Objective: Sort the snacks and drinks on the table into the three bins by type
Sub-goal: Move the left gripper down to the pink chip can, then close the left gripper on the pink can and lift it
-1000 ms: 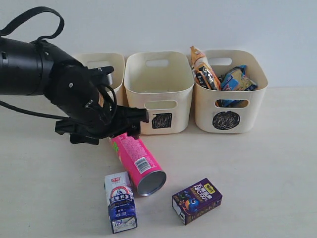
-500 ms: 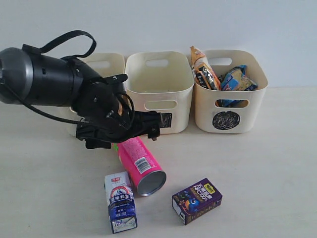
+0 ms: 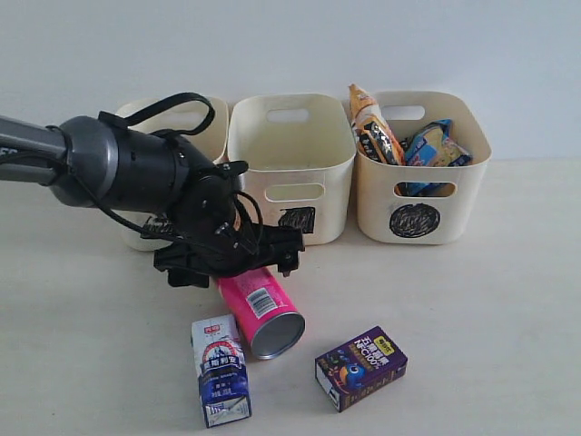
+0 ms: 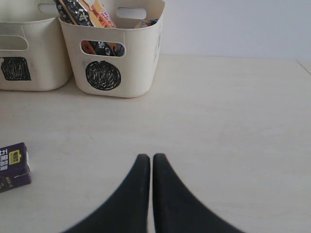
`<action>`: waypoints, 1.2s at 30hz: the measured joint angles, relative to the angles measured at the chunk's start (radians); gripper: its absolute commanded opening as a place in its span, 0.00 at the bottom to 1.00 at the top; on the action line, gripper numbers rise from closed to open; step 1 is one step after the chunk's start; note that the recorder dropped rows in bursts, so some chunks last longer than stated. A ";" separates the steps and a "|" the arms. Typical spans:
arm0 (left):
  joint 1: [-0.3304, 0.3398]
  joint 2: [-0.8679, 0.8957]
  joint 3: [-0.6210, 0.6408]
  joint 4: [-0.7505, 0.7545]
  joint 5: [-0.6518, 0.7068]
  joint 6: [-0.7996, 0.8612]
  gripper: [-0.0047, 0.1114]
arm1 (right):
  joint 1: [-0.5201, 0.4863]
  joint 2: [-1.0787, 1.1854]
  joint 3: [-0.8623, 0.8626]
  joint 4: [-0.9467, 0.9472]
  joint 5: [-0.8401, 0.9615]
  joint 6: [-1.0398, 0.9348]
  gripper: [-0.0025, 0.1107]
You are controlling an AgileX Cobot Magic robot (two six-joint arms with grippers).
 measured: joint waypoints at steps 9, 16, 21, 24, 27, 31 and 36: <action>0.000 0.014 -0.008 0.021 -0.013 -0.004 0.57 | 0.000 0.000 0.000 0.000 0.000 0.000 0.02; 0.000 0.014 -0.008 0.023 -0.011 -0.011 0.34 | 0.000 0.000 0.000 0.000 0.000 0.000 0.02; 0.000 0.014 -0.011 0.023 -0.005 -0.011 0.16 | 0.000 0.000 0.000 0.000 0.000 0.000 0.02; 0.000 0.014 -0.011 0.023 0.002 -0.011 0.08 | 0.000 0.000 0.000 0.000 0.000 0.000 0.02; 0.000 0.012 -0.012 0.023 0.010 -0.011 0.08 | 0.000 0.000 0.000 0.000 0.000 0.000 0.02; 0.000 -0.003 -0.012 0.029 0.028 -0.030 0.08 | 0.000 0.000 0.000 0.000 0.000 0.000 0.02; 0.000 -0.043 -0.012 0.031 0.061 -0.046 0.08 | 0.000 0.000 0.000 0.000 0.000 0.000 0.02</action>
